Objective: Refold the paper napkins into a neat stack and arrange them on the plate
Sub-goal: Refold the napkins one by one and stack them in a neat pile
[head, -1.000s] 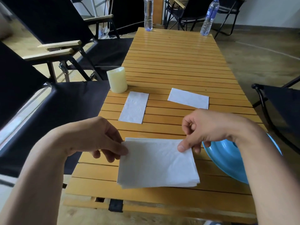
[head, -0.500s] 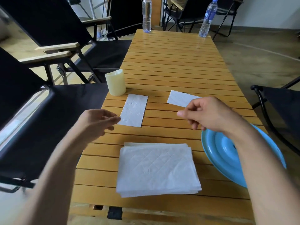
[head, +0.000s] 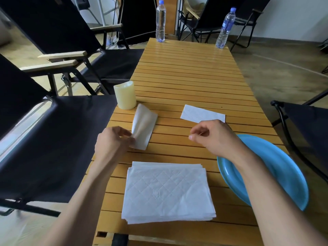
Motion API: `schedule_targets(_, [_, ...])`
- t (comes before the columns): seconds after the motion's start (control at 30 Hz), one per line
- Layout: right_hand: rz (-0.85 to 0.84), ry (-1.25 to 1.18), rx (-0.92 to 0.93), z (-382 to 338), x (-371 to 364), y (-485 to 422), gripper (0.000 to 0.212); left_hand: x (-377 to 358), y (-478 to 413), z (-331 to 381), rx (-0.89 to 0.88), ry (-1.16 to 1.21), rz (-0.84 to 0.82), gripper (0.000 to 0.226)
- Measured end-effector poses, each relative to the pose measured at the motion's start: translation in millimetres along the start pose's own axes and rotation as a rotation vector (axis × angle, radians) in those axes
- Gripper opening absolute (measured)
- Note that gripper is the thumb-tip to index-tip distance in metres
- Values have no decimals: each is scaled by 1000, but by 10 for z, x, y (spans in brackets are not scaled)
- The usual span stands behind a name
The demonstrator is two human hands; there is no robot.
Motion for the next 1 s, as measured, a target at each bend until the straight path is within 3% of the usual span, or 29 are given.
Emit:
schedule_targets(0.1, [58,-21,41,-45,-5,9,29,138,54,59,-174,49,-58,7])
schedule_targets(0.27, [130,-102,222,-245,-29,83,74,385,308,276,-489,105,-122,13])
schedule_targets(0.33, [121,-157,260,-307,-7,119,62,475,420,359,-546,147,-179,20])
schedule_targets(0.43, [96,-307,293,-372,88,191,21,611,564,436,-573,203,-258,38])
schedule_targets(0.53, [17,-420,299,-396,213,280,11,719,658,443,-521,329,-359,46])
schedule_targets(0.67, [-249,-495,223,-387,362,432,21,847,683,335,-293,500,-643,40])
schedule_targets(0.83, [-635,-392,93,-353,400,560,21,855,766,229,-105,176,-934,51])
schedule_targets(1.0, [-735,-202,-67,-351,268,562,23,751,795,198,7,-87,-1074,39])
Point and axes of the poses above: each hand's wrist, its own y-axis away from the middle knuckle, its own x-axis out of the back of the hand, z = x × y, the point moved 1 cm from there along -y, towards the middle knuckle, and after that the axes turned 12 degrees about -z, right-handed, at the moved point
